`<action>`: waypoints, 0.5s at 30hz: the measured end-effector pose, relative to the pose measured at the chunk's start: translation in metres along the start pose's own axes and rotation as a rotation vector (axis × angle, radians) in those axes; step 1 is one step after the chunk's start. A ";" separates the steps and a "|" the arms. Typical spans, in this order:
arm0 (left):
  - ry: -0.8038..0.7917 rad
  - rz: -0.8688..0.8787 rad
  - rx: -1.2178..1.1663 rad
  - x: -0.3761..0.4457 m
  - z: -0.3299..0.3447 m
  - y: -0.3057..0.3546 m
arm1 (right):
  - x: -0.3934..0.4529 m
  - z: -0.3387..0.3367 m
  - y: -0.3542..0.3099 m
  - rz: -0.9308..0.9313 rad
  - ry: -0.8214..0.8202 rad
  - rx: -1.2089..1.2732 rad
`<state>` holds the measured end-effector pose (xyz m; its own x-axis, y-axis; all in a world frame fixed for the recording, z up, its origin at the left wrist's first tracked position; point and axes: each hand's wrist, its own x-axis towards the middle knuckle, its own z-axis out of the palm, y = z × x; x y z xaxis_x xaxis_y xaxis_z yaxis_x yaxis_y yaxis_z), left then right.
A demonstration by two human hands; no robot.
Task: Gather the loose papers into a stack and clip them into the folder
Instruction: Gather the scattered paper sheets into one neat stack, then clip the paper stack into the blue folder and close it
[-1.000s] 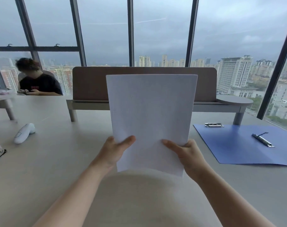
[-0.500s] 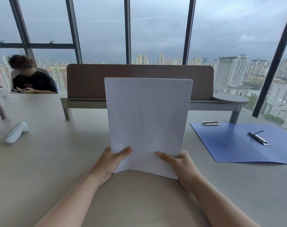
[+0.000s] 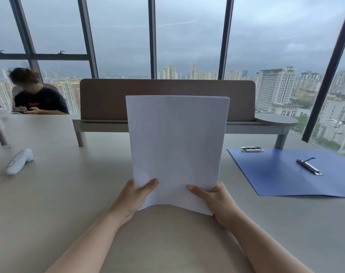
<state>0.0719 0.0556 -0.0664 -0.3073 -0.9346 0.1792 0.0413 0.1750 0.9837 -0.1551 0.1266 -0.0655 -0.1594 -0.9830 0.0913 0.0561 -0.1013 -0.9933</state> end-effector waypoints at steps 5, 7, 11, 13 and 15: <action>0.032 -0.097 -0.120 -0.003 0.000 0.007 | 0.001 -0.011 -0.012 0.046 -0.003 -0.016; 0.022 -0.168 -0.152 -0.005 0.006 0.007 | 0.001 -0.016 -0.012 0.071 0.006 -0.028; 0.081 -0.245 -0.152 -0.006 0.019 0.005 | 0.002 -0.019 -0.003 0.141 0.104 -0.102; 0.095 -0.273 -0.173 -0.006 0.022 0.004 | 0.004 -0.022 -0.002 0.167 0.154 -0.128; 0.102 -0.292 -0.174 -0.005 0.022 0.002 | 0.008 -0.028 -0.004 0.139 0.224 -0.199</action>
<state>0.0529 0.0678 -0.0653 -0.2344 -0.9649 -0.1184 0.1300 -0.1518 0.9798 -0.1846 0.1235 -0.0633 -0.3781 -0.9248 -0.0423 -0.0980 0.0855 -0.9915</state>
